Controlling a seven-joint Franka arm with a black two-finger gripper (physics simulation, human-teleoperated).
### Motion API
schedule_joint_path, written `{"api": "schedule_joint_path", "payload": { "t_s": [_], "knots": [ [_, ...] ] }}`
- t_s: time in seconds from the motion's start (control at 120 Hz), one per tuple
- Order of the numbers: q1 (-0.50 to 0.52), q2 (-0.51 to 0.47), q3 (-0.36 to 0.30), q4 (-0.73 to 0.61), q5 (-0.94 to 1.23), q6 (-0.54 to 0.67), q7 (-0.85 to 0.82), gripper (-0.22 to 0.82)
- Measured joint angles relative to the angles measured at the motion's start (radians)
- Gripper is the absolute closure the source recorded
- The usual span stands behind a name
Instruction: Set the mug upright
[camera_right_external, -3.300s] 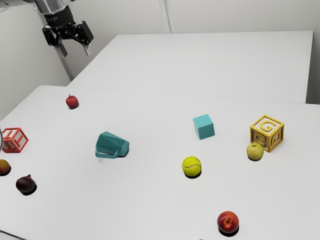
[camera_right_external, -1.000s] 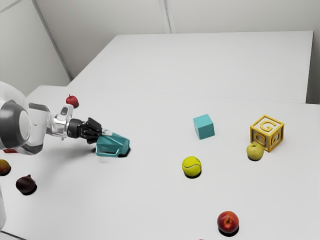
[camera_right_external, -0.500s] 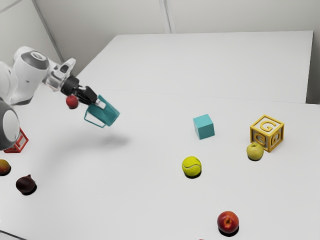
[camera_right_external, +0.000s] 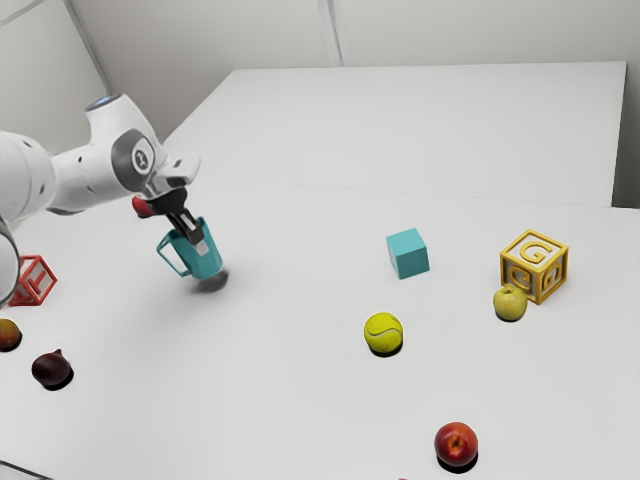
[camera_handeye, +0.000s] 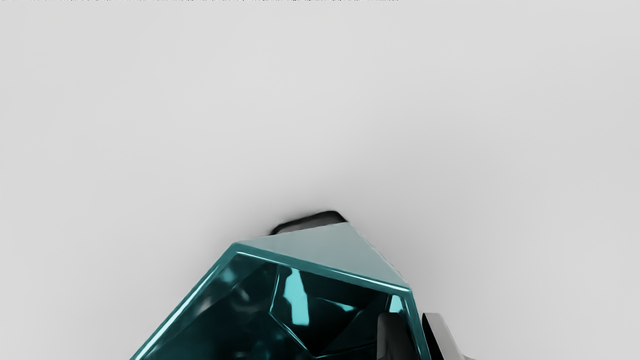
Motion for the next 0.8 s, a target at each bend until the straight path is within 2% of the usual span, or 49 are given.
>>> {"api": "schedule_joint_path", "payload": {
  "t_s": [0.358,0.492,0.567,0.725,0.8],
  "knots": [
    [-0.052,-0.027,-0.002,-0.117,0.017,0.124,-0.042,0.75],
    [-0.051,-0.025,-0.001,-0.124,0.015,0.137,-0.053,0.45],
    [-0.051,-0.028,-0.001,-0.124,0.015,0.141,-0.058,0.31],
    [-0.052,-0.094,0.001,-0.102,0.015,0.119,-0.067,0.15],
    [-0.05,-0.131,0.001,-0.037,0.029,0.068,-0.07,0.1]
  ]
}}
